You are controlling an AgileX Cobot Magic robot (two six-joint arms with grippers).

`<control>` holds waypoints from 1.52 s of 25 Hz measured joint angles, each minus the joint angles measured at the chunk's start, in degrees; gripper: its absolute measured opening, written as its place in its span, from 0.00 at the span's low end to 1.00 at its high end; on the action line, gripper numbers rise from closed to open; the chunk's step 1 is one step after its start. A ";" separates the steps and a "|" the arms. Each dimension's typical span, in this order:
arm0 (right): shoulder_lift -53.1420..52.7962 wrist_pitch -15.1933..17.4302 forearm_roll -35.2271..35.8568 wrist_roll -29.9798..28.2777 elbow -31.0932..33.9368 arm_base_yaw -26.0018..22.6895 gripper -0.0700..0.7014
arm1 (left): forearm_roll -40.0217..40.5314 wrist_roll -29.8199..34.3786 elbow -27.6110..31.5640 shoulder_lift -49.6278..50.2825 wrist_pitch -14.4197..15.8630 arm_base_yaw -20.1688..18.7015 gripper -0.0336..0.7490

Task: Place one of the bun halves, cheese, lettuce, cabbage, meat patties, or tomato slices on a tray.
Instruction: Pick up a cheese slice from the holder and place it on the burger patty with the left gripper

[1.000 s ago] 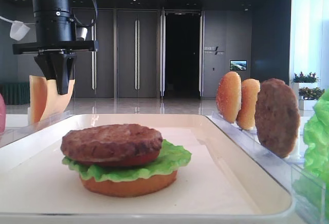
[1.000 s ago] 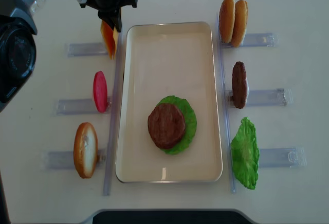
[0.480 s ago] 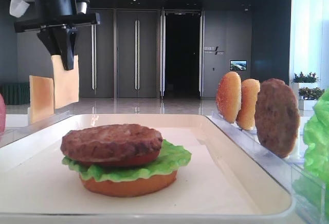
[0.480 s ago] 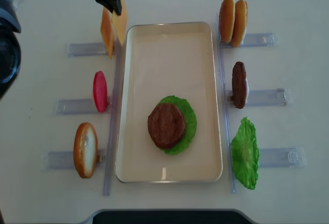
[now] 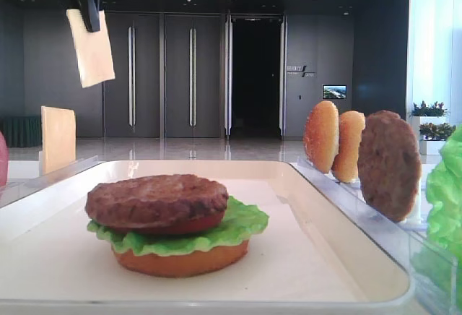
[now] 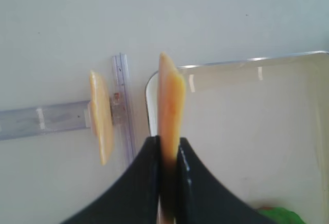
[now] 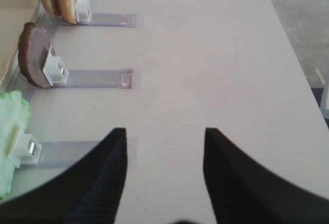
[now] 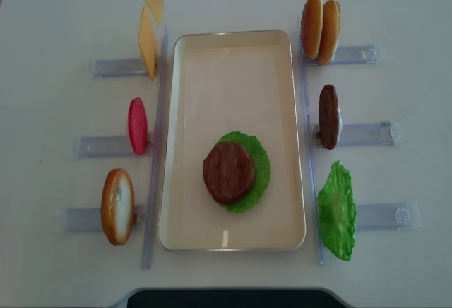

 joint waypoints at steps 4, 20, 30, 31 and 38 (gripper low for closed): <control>0.00 0.00 0.00 0.00 0.00 0.00 0.56 | 0.00 0.44 0.00 -1.49 0.00 0.00 0.09; 0.00 0.00 0.00 0.00 0.00 0.00 0.56 | -1.11 0.88 10.95 -10.37 0.07 -0.07 0.09; 0.00 0.00 0.00 0.00 0.00 0.00 0.56 | -1.67 1.00 32.54 -30.63 0.07 -0.07 0.08; 0.00 0.00 0.00 0.00 0.00 0.00 0.56 | -1.80 0.93 34.30 -32.33 0.07 -0.07 0.09; 0.00 0.00 0.00 0.00 0.00 0.00 0.56 | -2.09 -0.86 47.48 -44.94 0.07 -0.07 0.09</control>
